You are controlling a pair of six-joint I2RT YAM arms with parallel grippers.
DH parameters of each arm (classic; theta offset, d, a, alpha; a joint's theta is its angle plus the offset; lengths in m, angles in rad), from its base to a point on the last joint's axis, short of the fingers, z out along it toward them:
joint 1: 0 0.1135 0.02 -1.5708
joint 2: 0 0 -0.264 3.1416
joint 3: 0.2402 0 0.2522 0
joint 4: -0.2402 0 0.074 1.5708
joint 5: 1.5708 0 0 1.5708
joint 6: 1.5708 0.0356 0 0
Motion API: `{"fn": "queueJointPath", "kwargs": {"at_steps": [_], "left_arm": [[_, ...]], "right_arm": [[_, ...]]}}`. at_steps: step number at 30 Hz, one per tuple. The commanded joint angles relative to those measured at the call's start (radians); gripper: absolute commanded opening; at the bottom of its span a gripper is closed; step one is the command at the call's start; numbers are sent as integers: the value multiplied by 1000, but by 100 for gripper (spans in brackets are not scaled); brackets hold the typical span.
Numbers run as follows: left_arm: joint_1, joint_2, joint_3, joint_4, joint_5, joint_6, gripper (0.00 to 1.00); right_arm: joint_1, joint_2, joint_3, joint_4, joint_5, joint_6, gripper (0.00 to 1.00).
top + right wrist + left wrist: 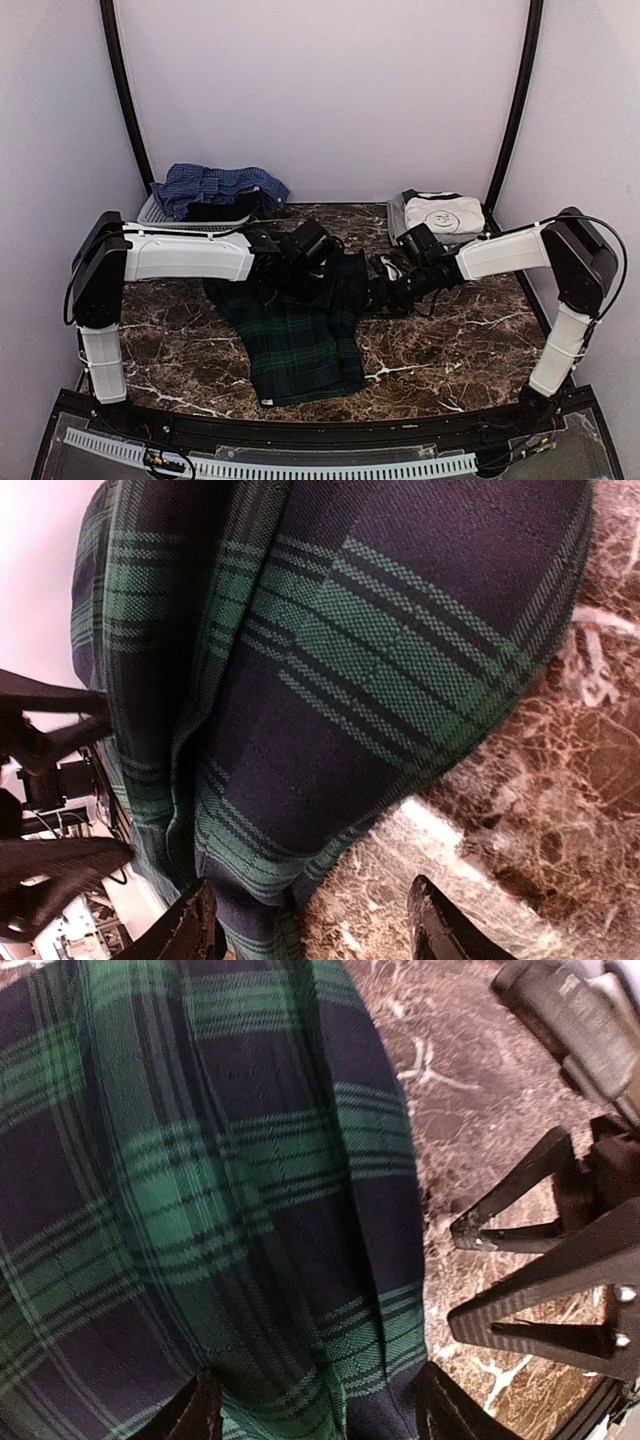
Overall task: Fold and stack the mixed laundry pile
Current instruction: Adjust the rectangle-folded skirt at the center of the board.
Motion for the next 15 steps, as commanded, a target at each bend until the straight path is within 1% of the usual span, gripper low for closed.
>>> {"fn": "queueJointPath", "kwargs": {"at_steps": [1,4,6,9,12,15], "left_arm": [[-12,10,30,-81,-85,-105,64],[-14,20,13,-59,-89,-113,60],[-14,41,26,-65,-88,-107,55],[-14,65,50,-77,-91,-105,42],[-14,77,74,-99,-93,-101,40],[-13,92,84,-113,-90,-104,44]], "right_arm": [[15,37,-14,133,-41,67,62],[27,66,-10,163,-58,84,59],[32,92,-8,175,-60,91,59],[31,124,-19,221,-64,108,56],[31,145,-28,247,-71,119,54],[31,154,-34,266,-76,124,47]]}}
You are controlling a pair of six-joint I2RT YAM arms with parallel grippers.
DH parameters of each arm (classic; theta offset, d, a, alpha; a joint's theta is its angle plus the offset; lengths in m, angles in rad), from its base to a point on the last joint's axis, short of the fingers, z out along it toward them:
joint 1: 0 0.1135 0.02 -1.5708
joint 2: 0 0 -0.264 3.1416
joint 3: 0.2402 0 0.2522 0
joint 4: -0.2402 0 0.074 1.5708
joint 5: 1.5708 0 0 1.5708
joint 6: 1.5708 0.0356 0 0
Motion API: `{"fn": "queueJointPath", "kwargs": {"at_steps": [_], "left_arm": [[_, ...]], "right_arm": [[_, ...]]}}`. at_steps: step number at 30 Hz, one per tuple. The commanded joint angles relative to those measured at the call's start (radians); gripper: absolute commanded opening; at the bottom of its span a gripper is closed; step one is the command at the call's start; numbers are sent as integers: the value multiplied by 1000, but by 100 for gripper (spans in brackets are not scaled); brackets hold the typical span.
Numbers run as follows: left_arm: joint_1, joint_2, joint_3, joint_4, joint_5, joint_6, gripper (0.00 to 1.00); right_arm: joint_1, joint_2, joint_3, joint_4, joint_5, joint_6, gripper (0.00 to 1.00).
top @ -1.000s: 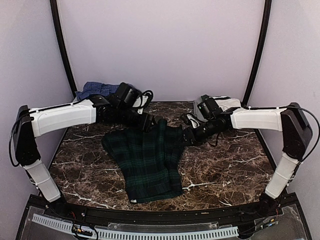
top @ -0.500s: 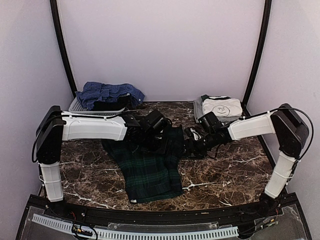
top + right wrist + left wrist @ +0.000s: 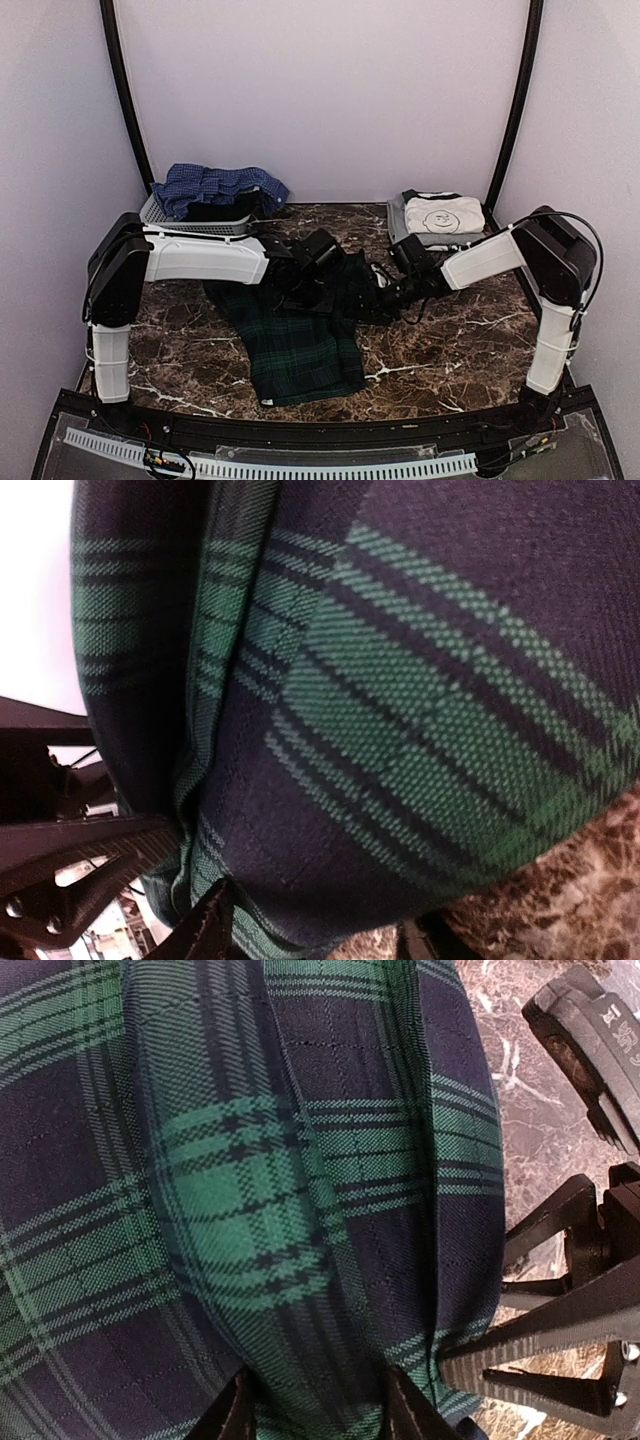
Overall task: Fold and stack the mixed laundry pile
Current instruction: Adjust the rectangle-folded skirt at the center of the board.
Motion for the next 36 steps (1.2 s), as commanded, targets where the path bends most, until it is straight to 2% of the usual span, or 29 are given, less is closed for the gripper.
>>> {"fn": "queueJointPath", "kwargs": {"at_steps": [1,2,7,9,11,22,36], "left_arm": [[0,8,35,-56,-11,-11,44],[0,10,41,-60,-10,-11,42],[-1,-3,81,-85,23,3,7],[-2,-20,82,-72,52,4,1],[-3,-40,77,-65,67,6,0],[-34,-147,69,10,144,42,0],[-47,-88,93,116,259,27,0]], "right_arm": [[6,31,-26,63,-10,19,44],[7,35,-28,68,-13,20,41],[7,53,-37,106,-27,35,16],[8,63,-39,124,-36,43,8],[9,69,-46,142,-38,52,0],[11,77,-62,186,-53,73,0],[12,65,-68,196,-57,79,0]]}}
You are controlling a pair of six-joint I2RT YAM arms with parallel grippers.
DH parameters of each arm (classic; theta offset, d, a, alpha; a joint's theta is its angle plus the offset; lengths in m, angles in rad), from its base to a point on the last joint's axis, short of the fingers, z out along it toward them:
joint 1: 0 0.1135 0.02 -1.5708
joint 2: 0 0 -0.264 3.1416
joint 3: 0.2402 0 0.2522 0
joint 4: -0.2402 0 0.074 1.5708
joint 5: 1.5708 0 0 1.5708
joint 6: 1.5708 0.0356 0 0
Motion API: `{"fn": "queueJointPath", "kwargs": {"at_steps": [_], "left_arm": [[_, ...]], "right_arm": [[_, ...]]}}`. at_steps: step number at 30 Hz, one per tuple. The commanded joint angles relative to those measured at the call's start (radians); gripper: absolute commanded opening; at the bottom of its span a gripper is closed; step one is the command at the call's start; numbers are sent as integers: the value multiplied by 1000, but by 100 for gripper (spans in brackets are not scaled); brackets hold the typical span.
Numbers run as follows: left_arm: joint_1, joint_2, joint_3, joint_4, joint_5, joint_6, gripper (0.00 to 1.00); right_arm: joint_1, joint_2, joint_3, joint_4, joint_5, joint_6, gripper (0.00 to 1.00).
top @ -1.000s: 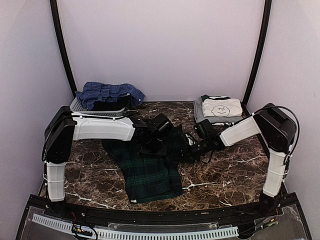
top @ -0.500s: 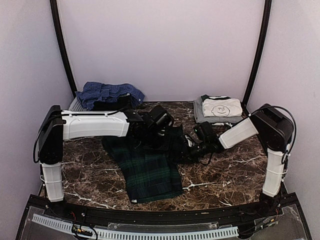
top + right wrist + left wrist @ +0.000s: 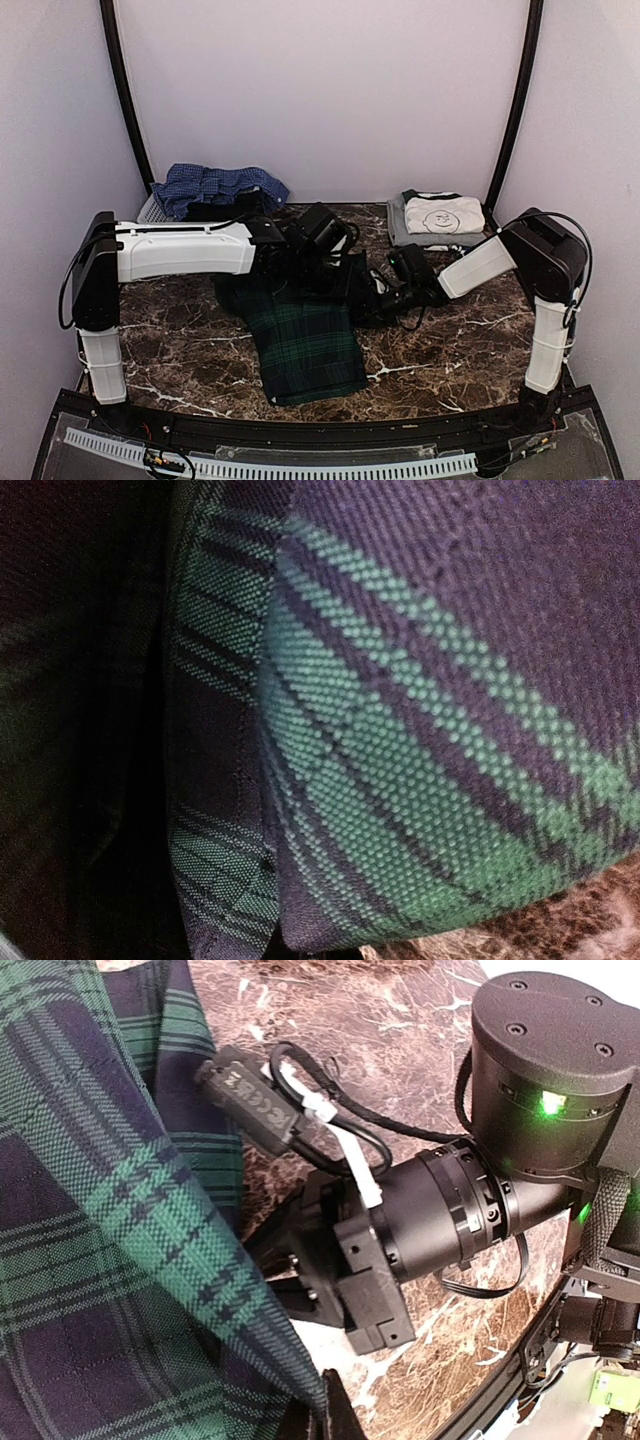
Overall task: Fold and stack the mixed laundry pile
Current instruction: Adjust the rectangle-folded skirt at the center of the board.
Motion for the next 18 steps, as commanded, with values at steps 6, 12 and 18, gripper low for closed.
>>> {"fn": "queueJointPath", "kwargs": {"at_steps": [6,12,18], "left_arm": [[-7,8,8,124,75,1,0],[25,52,-49,157,84,-42,7],[59,57,-52,151,105,16,32]], "right_arm": [[13,6,-16,26,-8,14,0],[10,-37,-24,-10,8,15,15],[-8,-145,-45,-117,63,-12,33]]}}
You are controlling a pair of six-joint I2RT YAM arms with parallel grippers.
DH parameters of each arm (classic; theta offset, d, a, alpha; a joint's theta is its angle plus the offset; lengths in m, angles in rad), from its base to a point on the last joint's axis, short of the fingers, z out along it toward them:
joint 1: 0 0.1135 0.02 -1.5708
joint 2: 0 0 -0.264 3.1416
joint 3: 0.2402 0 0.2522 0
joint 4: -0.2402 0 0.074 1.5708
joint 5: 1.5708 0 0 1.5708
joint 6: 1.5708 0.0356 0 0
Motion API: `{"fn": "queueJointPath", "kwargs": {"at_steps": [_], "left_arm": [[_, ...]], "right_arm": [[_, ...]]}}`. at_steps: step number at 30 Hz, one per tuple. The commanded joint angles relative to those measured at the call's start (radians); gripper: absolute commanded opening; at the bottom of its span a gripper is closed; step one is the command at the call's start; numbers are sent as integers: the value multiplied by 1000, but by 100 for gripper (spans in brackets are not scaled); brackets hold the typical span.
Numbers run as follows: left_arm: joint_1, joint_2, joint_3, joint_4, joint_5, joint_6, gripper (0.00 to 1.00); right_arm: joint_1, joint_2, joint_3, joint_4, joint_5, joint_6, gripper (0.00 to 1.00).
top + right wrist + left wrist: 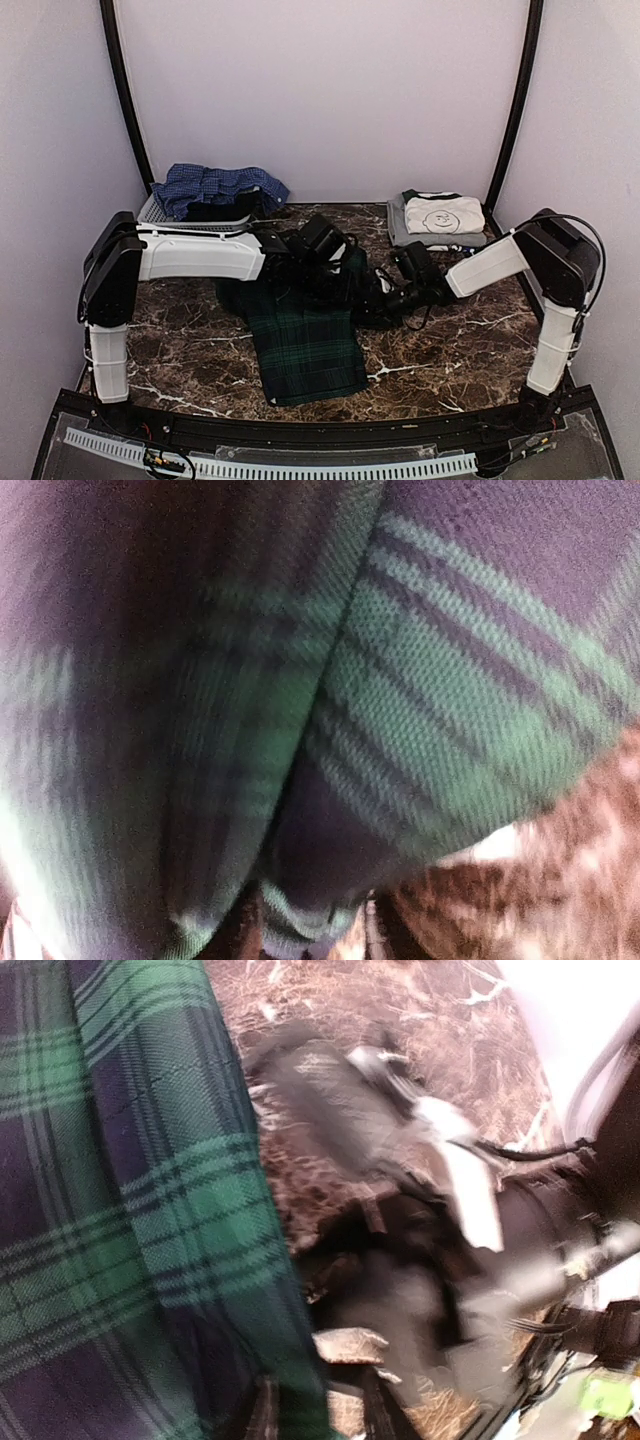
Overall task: Fold and stack the mixed laundry pile
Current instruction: Adjust the rectangle-folded skirt at the center of the board, then pick up the rectangle-folded skirt from the center of the board.
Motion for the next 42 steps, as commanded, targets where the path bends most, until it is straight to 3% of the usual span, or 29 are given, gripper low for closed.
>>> {"fn": "queueJointPath", "kwargs": {"at_steps": [1,4,6,11,13,16,19,27,33,42], "left_arm": [[21,-19,21,-15,23,59,35],[20,-76,23,-55,4,111,48],[26,-194,-38,-44,-31,115,57],[93,-443,-330,50,-55,91,73],[126,-543,-435,70,-66,89,83],[189,-680,-574,162,-19,64,89],[257,-732,-709,253,48,37,90],[298,-615,-742,315,104,20,89],[365,-410,-720,416,187,43,86],[456,-145,-507,343,193,196,81]], "right_arm": [[-13,-99,-18,-91,49,-29,35],[-38,-151,-23,-162,64,-68,40],[-57,-202,-36,-243,78,-111,43],[-103,-368,-46,-395,136,-225,56],[-100,-430,-12,-397,123,-259,63],[-92,-438,65,-333,58,-258,65],[-71,-334,204,-315,-11,-272,63],[-15,47,458,-285,-148,-293,51],[-53,144,351,-230,-131,-294,42],[-72,154,194,-185,-96,-282,40]]}}
